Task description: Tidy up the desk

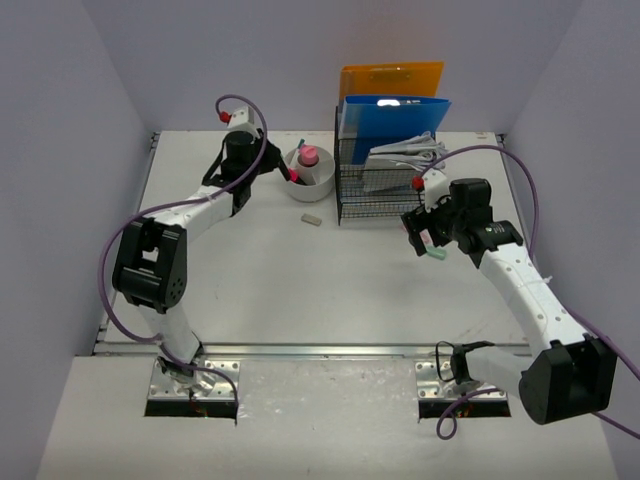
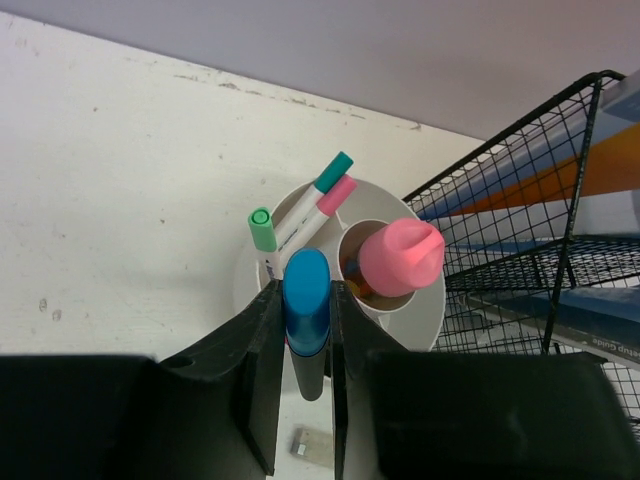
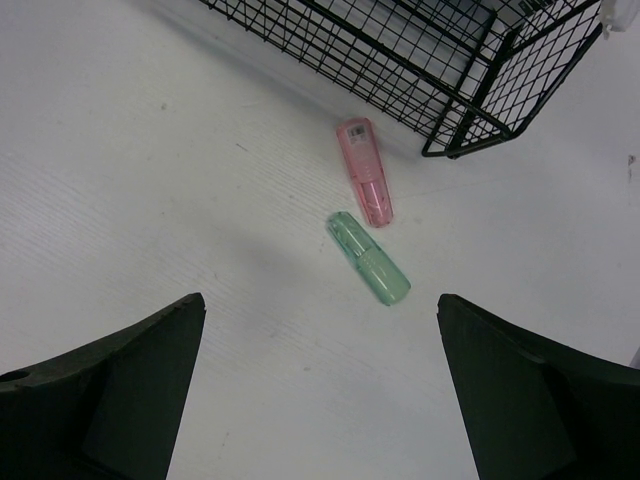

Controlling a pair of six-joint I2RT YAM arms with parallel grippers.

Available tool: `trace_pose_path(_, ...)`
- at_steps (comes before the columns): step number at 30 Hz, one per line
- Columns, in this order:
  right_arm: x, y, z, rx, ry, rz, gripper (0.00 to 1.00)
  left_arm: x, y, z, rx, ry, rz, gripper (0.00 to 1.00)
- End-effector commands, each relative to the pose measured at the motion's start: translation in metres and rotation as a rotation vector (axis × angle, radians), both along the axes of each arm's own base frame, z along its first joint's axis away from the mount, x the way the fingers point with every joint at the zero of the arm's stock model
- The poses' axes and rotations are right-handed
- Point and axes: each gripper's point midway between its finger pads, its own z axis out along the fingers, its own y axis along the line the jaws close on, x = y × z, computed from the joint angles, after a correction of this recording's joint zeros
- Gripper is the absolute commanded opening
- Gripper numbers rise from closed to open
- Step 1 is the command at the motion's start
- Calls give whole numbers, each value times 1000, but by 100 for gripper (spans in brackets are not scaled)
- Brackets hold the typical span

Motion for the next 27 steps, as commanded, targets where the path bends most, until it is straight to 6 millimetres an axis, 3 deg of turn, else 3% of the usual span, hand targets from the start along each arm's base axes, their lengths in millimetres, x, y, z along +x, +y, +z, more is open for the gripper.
trace_pose_path(1, 9, -4, 7, -2, -36, -16, 99, 16, -9, 35, -89, -95, 29, 0)
trace_pose_path(16, 8, -4, -1, 11, 2, -21, 99, 31, -47, -12, -140, -21, 25, 0)
trace_pose_path(27, 5, -3, -4, 15, 12, -17, 99, 44, -34, -38, -110, 23, 89, 0)
